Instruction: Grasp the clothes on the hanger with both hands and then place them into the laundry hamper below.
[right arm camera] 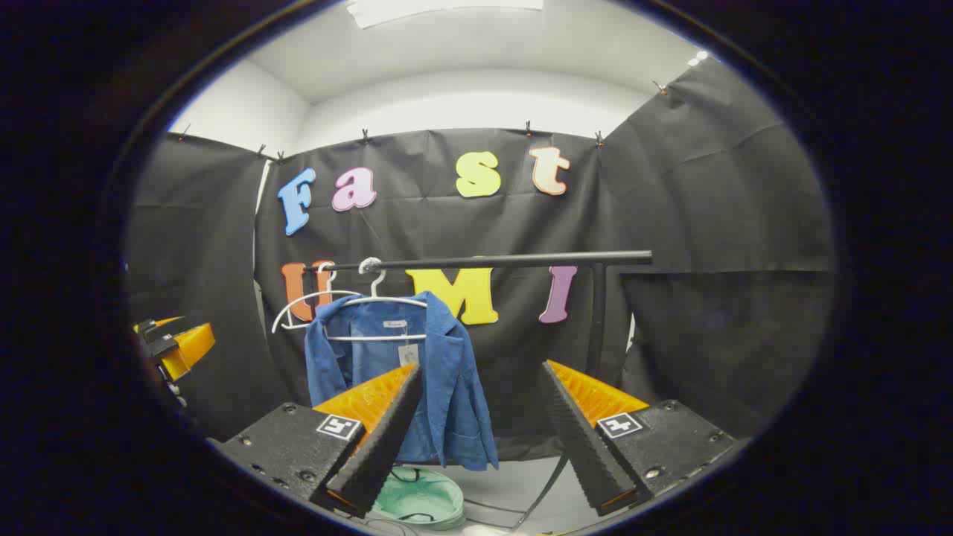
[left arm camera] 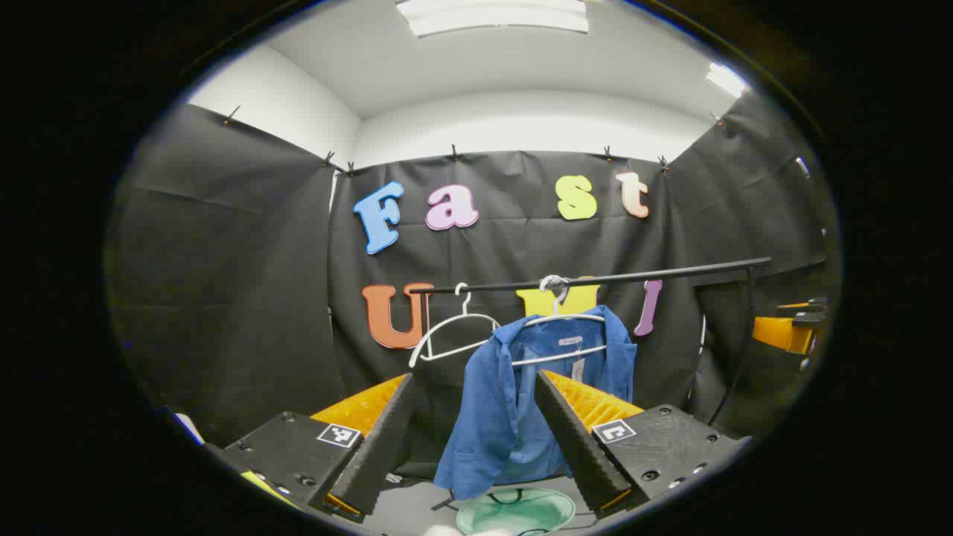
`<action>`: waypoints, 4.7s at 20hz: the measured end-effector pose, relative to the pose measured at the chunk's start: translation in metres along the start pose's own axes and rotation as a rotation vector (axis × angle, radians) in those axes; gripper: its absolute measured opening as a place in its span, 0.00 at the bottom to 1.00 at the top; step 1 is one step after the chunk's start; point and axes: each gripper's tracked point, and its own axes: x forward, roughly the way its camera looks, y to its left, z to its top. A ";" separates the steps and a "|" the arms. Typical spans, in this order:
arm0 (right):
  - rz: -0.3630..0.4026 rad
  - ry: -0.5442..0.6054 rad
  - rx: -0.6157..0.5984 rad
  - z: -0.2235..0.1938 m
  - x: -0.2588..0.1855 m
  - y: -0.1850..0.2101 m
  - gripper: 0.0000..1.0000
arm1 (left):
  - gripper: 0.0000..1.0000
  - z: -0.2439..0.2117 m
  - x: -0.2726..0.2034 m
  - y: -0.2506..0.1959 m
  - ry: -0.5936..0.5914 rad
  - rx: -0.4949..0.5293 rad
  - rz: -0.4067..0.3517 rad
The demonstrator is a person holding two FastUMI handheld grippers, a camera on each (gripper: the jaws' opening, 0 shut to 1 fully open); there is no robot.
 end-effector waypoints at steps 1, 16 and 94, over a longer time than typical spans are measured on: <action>0.000 0.001 0.004 0.001 0.001 0.001 1.00 | 0.98 -0.001 0.001 0.000 0.004 0.000 -0.001; 0.003 0.019 -0.017 -0.026 0.011 0.031 0.99 | 0.99 -0.026 0.008 -0.004 0.025 -0.043 -0.039; 0.524 0.104 0.350 -0.059 0.350 0.059 0.05 | 0.00 -0.093 0.286 0.011 0.034 -0.023 0.236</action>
